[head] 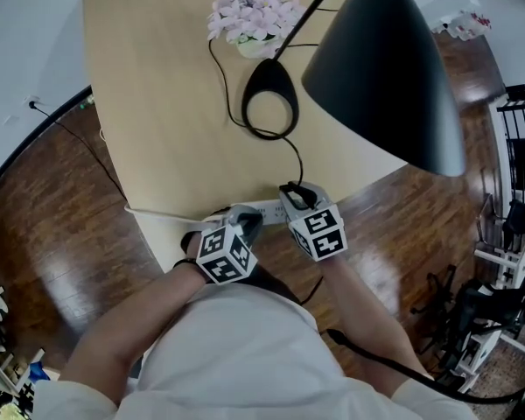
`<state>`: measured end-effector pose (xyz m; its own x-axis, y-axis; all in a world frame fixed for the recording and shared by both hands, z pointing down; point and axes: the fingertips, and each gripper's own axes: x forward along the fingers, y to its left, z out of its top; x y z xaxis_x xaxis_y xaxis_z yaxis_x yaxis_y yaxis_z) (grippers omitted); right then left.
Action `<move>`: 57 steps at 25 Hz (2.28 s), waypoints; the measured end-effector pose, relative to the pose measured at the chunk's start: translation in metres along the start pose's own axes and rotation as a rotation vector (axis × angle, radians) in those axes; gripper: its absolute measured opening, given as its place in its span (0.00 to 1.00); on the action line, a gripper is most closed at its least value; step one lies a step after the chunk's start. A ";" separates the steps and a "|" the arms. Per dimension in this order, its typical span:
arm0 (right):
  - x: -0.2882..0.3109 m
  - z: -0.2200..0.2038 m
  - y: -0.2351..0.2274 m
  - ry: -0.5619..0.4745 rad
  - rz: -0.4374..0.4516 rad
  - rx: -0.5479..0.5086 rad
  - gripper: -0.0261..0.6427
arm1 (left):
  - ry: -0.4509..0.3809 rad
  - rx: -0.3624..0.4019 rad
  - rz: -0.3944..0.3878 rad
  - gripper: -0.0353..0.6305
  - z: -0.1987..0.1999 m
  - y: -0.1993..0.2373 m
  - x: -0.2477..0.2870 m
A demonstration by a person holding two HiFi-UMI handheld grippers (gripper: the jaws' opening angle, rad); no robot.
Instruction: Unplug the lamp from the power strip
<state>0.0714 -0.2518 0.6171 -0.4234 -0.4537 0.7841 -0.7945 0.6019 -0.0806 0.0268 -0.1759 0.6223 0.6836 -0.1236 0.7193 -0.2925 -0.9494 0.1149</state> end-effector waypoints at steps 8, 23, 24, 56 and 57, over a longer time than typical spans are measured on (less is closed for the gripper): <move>0.003 -0.007 -0.003 0.025 0.009 0.001 0.23 | -0.009 0.014 0.001 0.06 -0.001 0.001 0.000; -0.033 -0.019 -0.006 -0.045 0.009 0.062 0.26 | 0.006 -0.021 0.018 0.06 -0.005 0.004 -0.001; -0.037 -0.020 -0.006 -0.055 0.012 0.065 0.26 | -0.001 -0.030 0.024 0.06 -0.005 0.004 -0.003; -0.270 -0.077 0.197 -0.436 0.024 0.037 0.27 | -0.689 -0.263 0.283 0.06 0.005 -0.159 -0.345; -0.277 -0.081 0.214 -0.446 0.013 0.046 0.27 | -0.689 -0.243 0.261 0.06 -0.001 -0.176 -0.349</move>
<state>0.0541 0.0563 0.4322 -0.5716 -0.6913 0.4420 -0.8022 0.5841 -0.1238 -0.1608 0.0346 0.3521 0.8107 -0.5619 0.1643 -0.5853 -0.7846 0.2046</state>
